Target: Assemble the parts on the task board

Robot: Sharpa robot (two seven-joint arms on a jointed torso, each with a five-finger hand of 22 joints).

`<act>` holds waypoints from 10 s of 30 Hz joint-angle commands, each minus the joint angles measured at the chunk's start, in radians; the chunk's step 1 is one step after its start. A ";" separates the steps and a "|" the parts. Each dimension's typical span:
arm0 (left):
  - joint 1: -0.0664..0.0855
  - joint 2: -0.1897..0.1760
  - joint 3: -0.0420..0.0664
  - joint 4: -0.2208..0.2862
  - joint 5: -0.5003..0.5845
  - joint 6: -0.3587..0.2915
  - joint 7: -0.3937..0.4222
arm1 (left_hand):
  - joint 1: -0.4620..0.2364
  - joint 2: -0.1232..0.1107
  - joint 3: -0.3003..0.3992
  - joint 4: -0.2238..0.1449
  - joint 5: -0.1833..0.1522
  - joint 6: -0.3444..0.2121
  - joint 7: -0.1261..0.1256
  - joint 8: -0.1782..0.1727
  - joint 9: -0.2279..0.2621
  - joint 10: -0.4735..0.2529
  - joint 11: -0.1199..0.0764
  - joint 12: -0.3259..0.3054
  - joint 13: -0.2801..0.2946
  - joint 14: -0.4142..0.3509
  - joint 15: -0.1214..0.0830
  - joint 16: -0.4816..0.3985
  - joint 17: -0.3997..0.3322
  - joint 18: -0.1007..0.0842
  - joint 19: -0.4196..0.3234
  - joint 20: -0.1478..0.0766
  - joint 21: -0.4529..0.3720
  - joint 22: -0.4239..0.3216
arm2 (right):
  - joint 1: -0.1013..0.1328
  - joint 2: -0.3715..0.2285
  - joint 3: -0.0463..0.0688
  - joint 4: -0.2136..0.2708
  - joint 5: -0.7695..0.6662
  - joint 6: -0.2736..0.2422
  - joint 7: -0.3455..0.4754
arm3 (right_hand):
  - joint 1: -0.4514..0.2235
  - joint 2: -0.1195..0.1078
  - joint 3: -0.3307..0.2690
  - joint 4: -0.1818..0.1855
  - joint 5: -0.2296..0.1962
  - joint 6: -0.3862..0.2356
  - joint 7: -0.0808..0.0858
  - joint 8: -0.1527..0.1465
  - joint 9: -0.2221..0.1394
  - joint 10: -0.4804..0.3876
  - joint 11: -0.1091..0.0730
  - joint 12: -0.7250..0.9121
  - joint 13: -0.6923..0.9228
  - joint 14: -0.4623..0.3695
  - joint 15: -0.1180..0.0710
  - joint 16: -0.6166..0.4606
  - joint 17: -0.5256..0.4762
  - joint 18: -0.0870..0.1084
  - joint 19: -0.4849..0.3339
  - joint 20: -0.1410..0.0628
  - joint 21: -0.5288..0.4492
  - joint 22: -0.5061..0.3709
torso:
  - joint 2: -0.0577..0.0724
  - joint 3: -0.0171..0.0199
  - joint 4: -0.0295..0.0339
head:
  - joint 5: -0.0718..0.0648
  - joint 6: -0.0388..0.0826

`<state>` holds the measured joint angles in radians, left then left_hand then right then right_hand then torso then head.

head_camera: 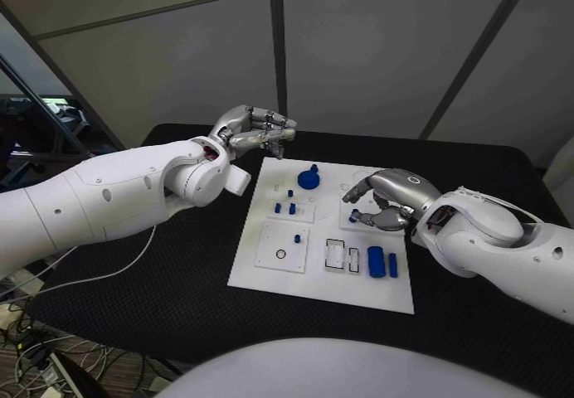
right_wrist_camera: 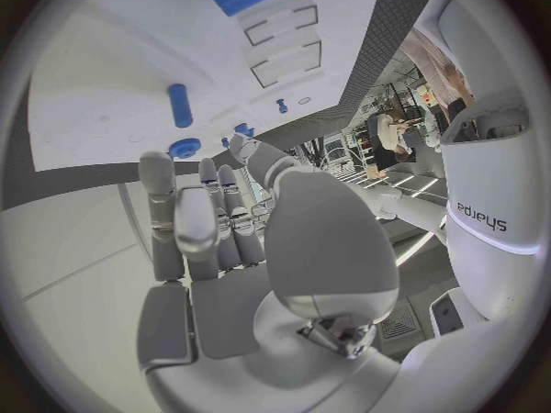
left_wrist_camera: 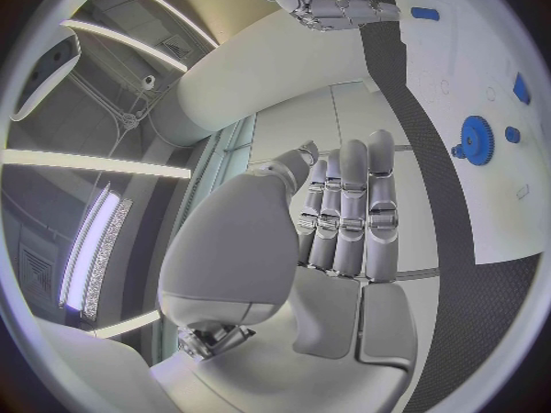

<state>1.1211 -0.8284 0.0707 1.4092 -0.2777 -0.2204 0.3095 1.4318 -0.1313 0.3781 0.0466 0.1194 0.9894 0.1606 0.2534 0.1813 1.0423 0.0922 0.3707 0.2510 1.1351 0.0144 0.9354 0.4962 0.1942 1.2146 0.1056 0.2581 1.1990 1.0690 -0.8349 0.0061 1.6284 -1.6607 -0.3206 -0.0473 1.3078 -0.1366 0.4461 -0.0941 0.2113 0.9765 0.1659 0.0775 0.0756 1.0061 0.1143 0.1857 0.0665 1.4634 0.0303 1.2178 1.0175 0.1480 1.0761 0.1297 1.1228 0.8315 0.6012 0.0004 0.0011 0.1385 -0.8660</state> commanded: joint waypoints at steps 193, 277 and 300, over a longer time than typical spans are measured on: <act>0.000 0.028 0.000 -0.017 0.002 0.041 -0.009 | -0.008 0.009 -0.006 -0.004 -0.005 -0.011 -0.003 0.009 0.007 -0.016 0.000 0.018 0.004 -0.005 0.003 -0.002 -0.002 -0.014 0.001 0.007 -0.009 -0.003 | -0.055 0.326 -0.082 -0.078 -0.117 0.145 -0.053 | 0.049 0.069 0.052 -0.017 -0.010 0.129 -0.015 0.032 0.017 0.153 -0.036 0.039 0.009 0.020 -0.035 0.054 0.043 -0.018 0.090 -0.028 0.084 0.119 | 0.003 0.0002 0.0019 | 0.056 -0.007; 0.000 -0.003 -0.003 -0.012 0.002 0.051 -0.019 | -0.014 0.012 -0.009 -0.002 -0.005 -0.016 -0.002 0.012 0.011 -0.022 0.001 0.025 0.005 -0.007 0.004 -0.002 -0.003 -0.014 0.001 0.008 -0.013 -0.005 | -0.048 -0.193 -0.029 0.241 0.386 -0.191 -0.269 | -0.180 0.021 -0.342 0.173 0.305 0.037 -0.077 0.255 0.181 0.446 -0.104 1.237 1.261 0.074 -0.087 0.264 0.367 -0.043 0.212 -0.075 0.125 0.212 | -0.027 -0.0125 -0.0288 | -0.122 -0.005; 0.000 -0.015 -0.004 -0.003 0.002 0.051 -0.012 | -0.014 0.012 -0.009 -0.002 -0.005 -0.016 -0.002 0.012 0.011 -0.022 0.001 0.026 0.005 -0.008 0.004 -0.002 -0.003 -0.014 0.001 0.008 -0.013 -0.005 | -0.139 -0.164 -0.030 0.235 0.233 -0.117 -0.496 | -0.163 0.010 -0.523 0.286 0.247 -0.072 -0.062 0.328 0.266 0.400 -0.089 1.197 1.235 0.069 -0.073 0.262 0.366 -0.037 0.196 -0.061 0.100 0.187 | -0.031 -0.0162 -0.0364 | -0.136 -0.007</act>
<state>1.1199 -0.8429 0.0663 1.4045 -0.2773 -0.1797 0.2869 1.4239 -0.1234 0.3753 0.0439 0.1194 0.9790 0.1571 0.2612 0.1912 1.0269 0.0905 0.3909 0.2550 1.1316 0.0179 0.9355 0.4946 0.1942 1.2146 0.1057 0.2504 1.1953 0.9290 -0.9990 -0.0243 1.8651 -1.3905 -0.4566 -0.5110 1.1370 -0.1262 -0.0721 0.1923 0.4642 0.9136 0.1035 0.4001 0.3404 1.4128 0.0284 1.3852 1.3015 1.4650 -0.0499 1.4780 1.3080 0.1160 1.2743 0.0611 1.2284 1.0194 0.5682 -0.0163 -0.0347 0.0021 -0.8727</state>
